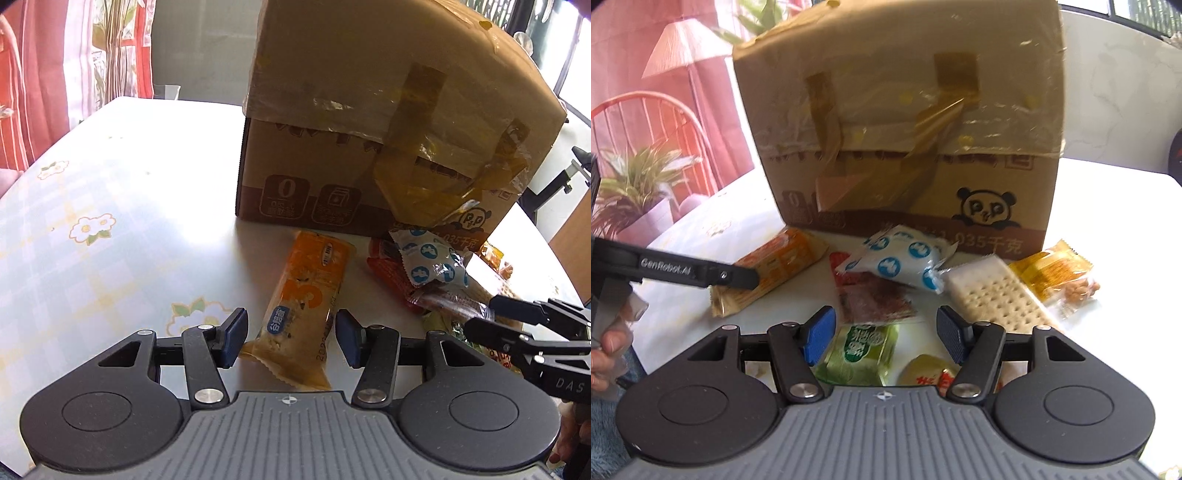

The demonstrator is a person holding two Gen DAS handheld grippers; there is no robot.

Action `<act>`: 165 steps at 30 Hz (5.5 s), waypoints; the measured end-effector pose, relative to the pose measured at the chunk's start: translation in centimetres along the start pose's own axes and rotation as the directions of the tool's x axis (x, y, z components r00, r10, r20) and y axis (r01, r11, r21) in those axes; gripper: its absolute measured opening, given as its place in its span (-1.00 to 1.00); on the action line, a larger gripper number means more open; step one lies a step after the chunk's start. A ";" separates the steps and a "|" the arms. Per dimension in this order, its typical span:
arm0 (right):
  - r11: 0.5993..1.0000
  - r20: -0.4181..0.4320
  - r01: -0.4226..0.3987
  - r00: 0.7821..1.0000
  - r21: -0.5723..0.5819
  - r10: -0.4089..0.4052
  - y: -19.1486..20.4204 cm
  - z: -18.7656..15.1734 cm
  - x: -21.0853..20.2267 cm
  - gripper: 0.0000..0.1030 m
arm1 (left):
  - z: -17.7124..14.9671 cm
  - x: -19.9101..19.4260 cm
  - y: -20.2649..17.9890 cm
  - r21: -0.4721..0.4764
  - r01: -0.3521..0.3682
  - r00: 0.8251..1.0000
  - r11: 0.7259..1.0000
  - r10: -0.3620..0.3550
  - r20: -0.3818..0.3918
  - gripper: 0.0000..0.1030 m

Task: Organize snacks
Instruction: 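Move the left tool over the orange wafer bar while the right tool approaches the cracker pack, then close the left tool on the orange wafer bar while the right tool grasps the cracker pack, then lift the wafer bar and cracker pack over the box with both tools, then open both tools to drop the wafer bar and cracker pack inside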

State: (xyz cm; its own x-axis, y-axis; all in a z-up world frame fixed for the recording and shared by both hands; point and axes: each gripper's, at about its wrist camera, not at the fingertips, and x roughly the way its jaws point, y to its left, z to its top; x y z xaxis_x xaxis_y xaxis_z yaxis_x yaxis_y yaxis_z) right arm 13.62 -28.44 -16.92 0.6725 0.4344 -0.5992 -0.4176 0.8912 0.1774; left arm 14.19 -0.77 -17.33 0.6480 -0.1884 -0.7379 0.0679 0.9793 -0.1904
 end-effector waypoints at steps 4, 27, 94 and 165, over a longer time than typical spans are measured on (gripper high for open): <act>1.000 0.017 -0.009 1.000 0.008 0.008 -0.3 0.2 0.1 0.24 | -0.4 0.0 -0.5 0.021 0.014 1.000 1.000 -0.014 0.006 0.07; 0.980 0.055 0.188 0.981 -0.068 -0.184 -4.4 0.6 0.3 0.08 | 0.9 1.4 -1.1 -0.013 0.045 0.996 0.999 -0.044 0.078 0.10; 0.992 0.119 0.124 0.985 0.037 -0.128 -5.7 -0.6 -2.1 -0.06 | -1.4 -0.7 -2.7 0.099 0.026 0.987 0.995 -0.042 0.158 -0.25; 0.975 0.371 0.114 0.928 -0.191 -0.036 -2.1 16.6 -5.9 0.14 | 16.7 -9.2 -4.1 0.155 0.031 0.886 0.987 -0.099 0.452 0.35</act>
State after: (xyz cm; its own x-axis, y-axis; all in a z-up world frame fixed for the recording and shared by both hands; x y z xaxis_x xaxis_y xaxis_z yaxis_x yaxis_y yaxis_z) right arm 20.62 -30.69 -0.79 0.8657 0.4199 -0.2723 -0.4473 0.8933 -0.0446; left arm 20.60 -1.79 1.05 0.9106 -0.2313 -0.3425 0.2054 0.9724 -0.1106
